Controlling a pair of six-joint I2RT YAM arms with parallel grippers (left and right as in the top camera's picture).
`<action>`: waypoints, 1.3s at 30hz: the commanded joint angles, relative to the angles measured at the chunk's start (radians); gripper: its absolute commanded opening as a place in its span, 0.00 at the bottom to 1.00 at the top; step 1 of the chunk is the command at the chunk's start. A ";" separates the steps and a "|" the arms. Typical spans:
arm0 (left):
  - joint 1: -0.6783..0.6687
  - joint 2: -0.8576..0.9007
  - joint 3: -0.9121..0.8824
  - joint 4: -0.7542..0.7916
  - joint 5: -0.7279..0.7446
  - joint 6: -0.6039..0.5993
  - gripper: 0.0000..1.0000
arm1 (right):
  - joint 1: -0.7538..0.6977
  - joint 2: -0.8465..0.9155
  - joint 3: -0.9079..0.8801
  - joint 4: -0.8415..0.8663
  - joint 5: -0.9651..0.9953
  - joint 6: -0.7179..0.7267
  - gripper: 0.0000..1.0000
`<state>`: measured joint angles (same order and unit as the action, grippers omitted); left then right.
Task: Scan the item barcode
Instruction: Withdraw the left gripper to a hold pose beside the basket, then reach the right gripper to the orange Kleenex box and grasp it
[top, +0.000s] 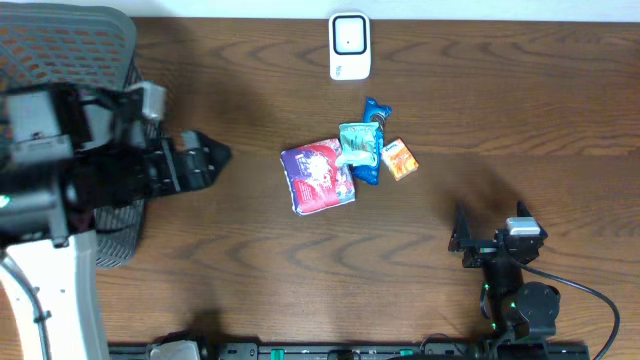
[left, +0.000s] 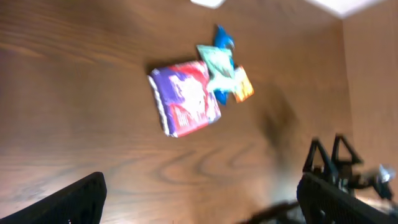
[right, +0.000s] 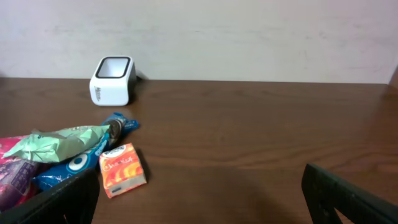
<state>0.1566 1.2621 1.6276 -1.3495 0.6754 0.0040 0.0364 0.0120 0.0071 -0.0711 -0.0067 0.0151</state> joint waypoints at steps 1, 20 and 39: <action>-0.066 0.035 -0.009 0.005 -0.037 0.033 0.98 | -0.009 -0.005 -0.002 -0.004 -0.001 0.010 0.99; -0.101 0.174 -0.009 0.004 -0.093 0.033 0.98 | -0.009 -0.005 -0.002 0.079 -0.039 0.061 0.99; -0.101 0.174 -0.009 0.004 -0.093 0.033 0.98 | -0.010 0.109 0.213 0.283 -0.257 0.133 0.99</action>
<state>0.0578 1.4326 1.6253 -1.3426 0.5919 0.0242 0.0364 0.0666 0.1261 0.2520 -0.2729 0.2344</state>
